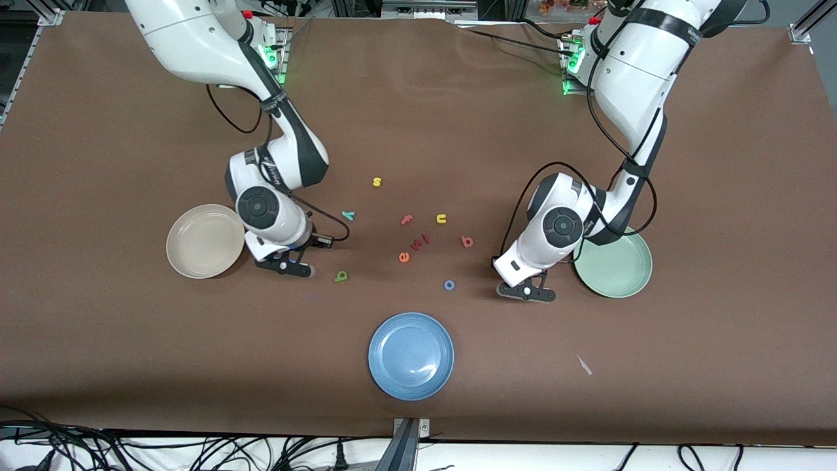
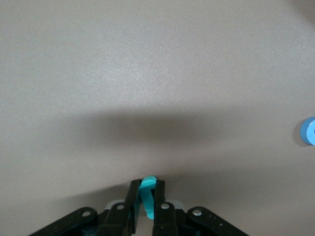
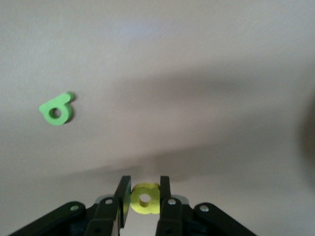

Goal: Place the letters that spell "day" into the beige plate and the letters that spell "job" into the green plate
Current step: 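Drop the yellow a on the beige plate while the left drops r on green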

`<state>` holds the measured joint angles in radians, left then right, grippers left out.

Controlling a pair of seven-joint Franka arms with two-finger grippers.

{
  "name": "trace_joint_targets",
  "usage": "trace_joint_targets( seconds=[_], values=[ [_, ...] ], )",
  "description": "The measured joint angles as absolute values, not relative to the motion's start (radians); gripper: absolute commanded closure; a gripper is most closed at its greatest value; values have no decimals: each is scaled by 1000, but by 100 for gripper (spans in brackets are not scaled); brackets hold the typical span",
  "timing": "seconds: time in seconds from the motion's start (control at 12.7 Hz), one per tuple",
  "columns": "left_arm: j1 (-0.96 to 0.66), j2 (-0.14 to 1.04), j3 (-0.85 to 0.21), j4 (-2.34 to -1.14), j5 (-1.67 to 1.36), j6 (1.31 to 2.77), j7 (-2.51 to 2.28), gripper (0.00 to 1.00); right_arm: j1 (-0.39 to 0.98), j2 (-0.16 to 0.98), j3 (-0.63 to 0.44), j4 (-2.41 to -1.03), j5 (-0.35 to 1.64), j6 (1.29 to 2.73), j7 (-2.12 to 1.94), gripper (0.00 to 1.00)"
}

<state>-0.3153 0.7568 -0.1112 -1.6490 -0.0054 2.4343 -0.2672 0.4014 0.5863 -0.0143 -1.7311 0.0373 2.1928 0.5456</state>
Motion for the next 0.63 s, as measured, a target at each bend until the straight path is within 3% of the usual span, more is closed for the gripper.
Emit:
trace_joint_targets(
  seconds=[0.24, 0.47, 0.63],
  values=[
    [-305, 738, -109, -1624, -5, 2378, -267, 100, 390, 550, -129, -1751, 37, 2158, 309, 91],
    [-260, 639, -97, -1603, 3, 2191, -257, 100, 378, 538, -252, -1796, 38, 2158, 77, 88],
    [-187, 568, -92, -1605, 5, 2069, -228, 100, 357, 537, -288, -1816, 38, 2158, 0, 75]
  ],
)
